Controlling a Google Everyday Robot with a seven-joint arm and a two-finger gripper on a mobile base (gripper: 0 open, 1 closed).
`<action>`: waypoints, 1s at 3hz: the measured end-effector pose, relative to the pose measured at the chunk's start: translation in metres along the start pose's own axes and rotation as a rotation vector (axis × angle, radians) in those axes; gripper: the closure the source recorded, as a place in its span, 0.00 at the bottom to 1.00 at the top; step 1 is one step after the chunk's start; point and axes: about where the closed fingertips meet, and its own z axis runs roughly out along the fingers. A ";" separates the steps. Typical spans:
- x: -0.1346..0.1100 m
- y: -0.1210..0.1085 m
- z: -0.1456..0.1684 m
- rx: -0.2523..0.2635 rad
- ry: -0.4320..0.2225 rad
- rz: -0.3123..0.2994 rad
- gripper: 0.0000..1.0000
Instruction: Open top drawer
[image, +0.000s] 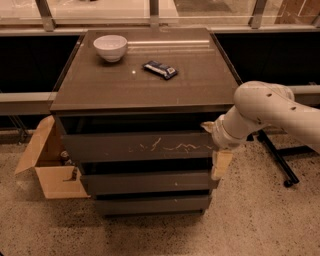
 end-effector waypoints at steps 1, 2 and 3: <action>0.010 -0.021 0.022 0.001 -0.019 0.018 0.00; 0.014 -0.032 0.038 -0.001 -0.034 0.030 0.16; 0.005 -0.027 0.039 0.009 -0.046 0.015 0.39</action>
Offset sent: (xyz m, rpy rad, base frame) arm 0.0616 -0.0013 -0.0447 0.0592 0.0118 -0.0333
